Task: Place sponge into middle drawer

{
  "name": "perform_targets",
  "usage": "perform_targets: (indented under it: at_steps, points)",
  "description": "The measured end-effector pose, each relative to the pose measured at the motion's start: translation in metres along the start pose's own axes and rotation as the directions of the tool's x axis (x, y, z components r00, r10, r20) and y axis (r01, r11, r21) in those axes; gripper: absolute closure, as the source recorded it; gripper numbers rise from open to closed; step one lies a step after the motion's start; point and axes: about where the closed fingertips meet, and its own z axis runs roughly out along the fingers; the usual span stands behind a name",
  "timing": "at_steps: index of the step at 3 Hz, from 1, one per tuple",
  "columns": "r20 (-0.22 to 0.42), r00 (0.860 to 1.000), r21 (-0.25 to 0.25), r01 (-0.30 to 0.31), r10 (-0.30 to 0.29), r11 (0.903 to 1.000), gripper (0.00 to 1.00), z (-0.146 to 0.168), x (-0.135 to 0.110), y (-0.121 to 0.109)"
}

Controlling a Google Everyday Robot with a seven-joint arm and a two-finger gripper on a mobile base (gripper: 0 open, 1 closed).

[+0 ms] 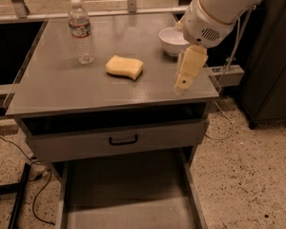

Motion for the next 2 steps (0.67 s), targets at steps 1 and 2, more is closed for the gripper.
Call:
perform_targets:
  at_steps: [1, 2]
  points:
    - [0.01, 0.999, 0.0, 0.036, -0.036, 0.9994, 0.0, 0.018, -0.014, -0.013]
    - [0.079, 0.995, -0.004, 0.06, -0.06, 0.9982, 0.0, 0.044, -0.039, -0.036]
